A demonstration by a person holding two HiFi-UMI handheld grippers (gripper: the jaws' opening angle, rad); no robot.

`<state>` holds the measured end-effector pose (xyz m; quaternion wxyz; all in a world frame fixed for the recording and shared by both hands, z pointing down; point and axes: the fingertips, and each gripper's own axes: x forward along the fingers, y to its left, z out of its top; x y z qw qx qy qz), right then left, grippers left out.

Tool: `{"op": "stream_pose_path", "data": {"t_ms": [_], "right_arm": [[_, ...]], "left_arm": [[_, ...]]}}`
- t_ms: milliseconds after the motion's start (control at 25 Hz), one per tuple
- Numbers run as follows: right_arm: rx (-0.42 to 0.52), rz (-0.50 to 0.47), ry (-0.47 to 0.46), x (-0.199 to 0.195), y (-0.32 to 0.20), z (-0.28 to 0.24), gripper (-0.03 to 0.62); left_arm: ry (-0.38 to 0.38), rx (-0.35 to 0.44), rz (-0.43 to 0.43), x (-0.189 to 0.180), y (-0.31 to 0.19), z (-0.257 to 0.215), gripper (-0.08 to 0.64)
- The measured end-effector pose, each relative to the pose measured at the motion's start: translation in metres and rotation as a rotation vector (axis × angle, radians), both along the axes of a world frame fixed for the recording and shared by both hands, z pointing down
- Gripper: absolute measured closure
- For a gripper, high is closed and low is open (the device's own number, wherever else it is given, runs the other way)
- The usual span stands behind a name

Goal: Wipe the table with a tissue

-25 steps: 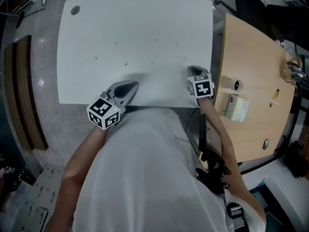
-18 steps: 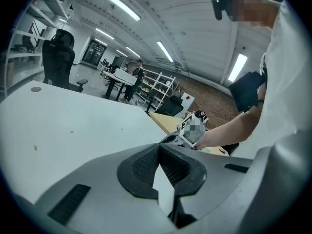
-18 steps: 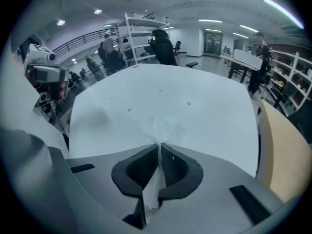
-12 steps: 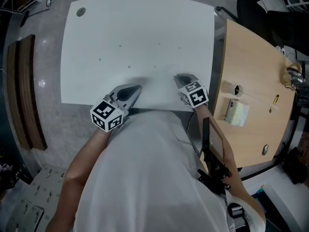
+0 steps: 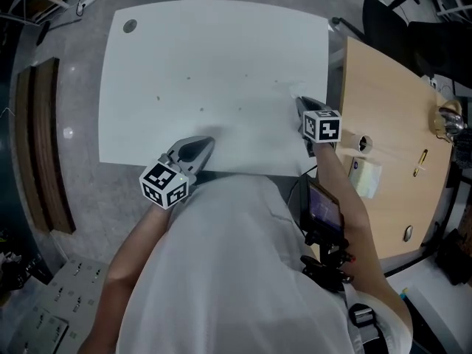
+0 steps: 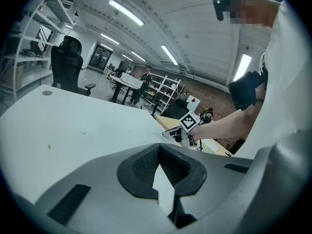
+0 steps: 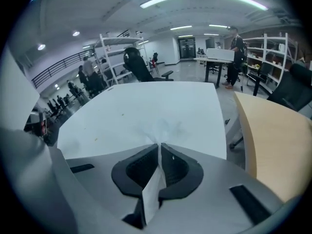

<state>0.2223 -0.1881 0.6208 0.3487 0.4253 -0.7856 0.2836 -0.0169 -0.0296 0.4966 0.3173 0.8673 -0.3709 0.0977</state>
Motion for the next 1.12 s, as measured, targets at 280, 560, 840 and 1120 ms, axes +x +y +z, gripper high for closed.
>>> {"op": "stream_pose_path", "data": {"t_ms": [280, 560, 840, 1120], "right_arm": [[0.038, 0.057, 0.038, -0.011, -0.033, 0.005, 0.565], [0.044, 0.046, 0.111, -0.038, -0.041, 0.015, 0.565], [0.020, -0.069, 0.143, -0.076, -0.040, 0.016, 0.566], [-0.054, -0.406, 0.149, -0.103, 0.006, 0.021, 0.566]], "left_arm": [[-0.019, -0.020, -0.026, -0.009, 0.008, 0.004, 0.554], [-0.023, -0.016, -0.049, -0.013, 0.010, -0.001, 0.554], [-0.021, -0.025, -0.056, -0.020, 0.012, 0.002, 0.554], [-0.016, -0.024, -0.037, -0.017, 0.008, 0.000, 0.554]]}}
